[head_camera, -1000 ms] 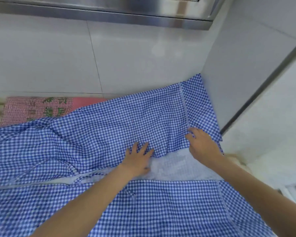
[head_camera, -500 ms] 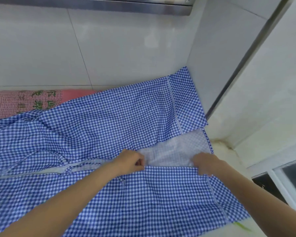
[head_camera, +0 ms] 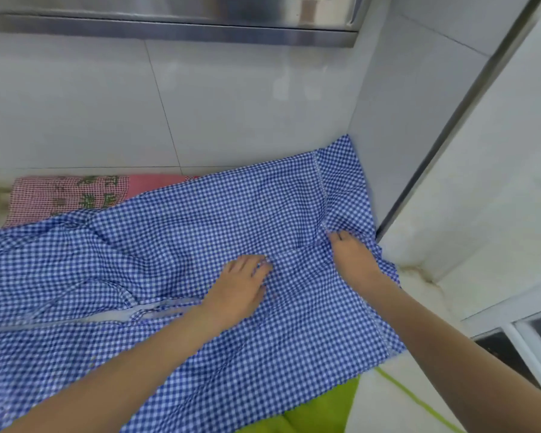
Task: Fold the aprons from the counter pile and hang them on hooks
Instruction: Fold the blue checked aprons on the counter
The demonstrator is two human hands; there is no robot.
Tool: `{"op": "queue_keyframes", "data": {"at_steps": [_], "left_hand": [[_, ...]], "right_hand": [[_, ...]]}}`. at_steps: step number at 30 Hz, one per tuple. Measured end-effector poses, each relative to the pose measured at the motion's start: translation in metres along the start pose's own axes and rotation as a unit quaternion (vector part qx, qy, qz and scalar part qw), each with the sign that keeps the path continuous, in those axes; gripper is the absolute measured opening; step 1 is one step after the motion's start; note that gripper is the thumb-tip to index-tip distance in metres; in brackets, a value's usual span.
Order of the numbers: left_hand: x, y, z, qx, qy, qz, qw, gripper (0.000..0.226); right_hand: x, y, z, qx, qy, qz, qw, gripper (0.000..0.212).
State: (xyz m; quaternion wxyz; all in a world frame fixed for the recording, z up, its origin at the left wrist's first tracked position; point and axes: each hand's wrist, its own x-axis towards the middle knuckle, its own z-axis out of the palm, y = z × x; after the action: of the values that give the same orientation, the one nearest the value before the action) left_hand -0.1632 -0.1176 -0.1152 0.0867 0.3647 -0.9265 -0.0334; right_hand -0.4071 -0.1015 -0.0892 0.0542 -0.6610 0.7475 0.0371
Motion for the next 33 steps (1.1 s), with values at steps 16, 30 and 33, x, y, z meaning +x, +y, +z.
{"op": "queue_keyframes", "data": {"at_steps": [16,30,33], "left_hand": [[0.01,0.002,0.037,0.066,-0.294,-0.033,0.953,0.063],[-0.033,0.051,0.021,0.08,-0.294,0.025,0.952,0.06],[-0.057,0.071,0.027,0.059,-0.304,0.045,0.95,0.06]], "right_hand": [[-0.048,0.087,0.049,0.312,-0.091,0.241,0.914,0.055],[-0.148,0.096,-0.024,0.0,-0.252,0.234,0.939,0.022],[-0.203,0.108,-0.018,-0.045,-0.273,0.298,0.913,0.027]]}}
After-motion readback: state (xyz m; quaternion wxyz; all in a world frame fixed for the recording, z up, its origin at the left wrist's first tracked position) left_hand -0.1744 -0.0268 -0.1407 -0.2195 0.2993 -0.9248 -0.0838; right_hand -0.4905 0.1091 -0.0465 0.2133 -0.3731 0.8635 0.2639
